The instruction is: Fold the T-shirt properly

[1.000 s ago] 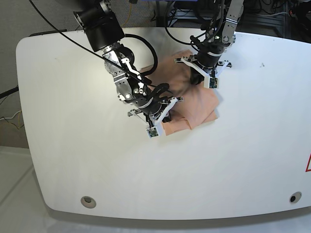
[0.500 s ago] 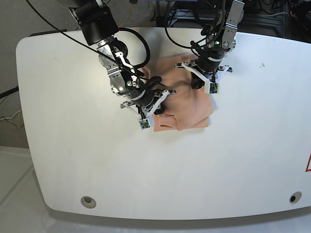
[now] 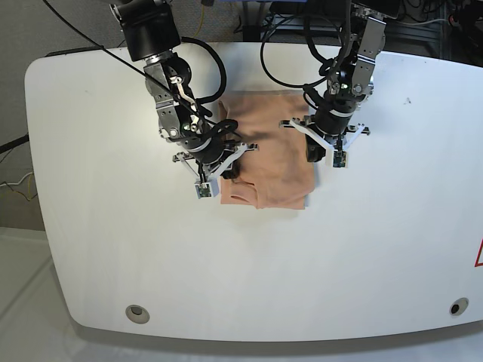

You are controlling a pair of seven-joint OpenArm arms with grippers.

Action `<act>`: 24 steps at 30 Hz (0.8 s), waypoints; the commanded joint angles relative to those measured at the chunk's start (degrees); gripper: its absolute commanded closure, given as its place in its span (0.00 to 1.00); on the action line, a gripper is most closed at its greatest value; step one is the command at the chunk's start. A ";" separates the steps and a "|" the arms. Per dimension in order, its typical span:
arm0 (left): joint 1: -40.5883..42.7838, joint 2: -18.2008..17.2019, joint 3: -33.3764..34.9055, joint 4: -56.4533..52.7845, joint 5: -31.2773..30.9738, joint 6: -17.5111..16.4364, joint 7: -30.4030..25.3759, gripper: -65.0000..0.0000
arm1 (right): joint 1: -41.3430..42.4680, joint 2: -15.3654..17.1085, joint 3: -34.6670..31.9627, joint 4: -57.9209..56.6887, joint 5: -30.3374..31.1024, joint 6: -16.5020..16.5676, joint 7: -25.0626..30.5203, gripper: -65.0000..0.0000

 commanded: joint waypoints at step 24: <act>4.87 -4.14 -11.93 14.27 0.15 -0.14 4.51 0.98 | -4.05 3.29 11.39 31.71 0.10 0.22 -17.18 0.99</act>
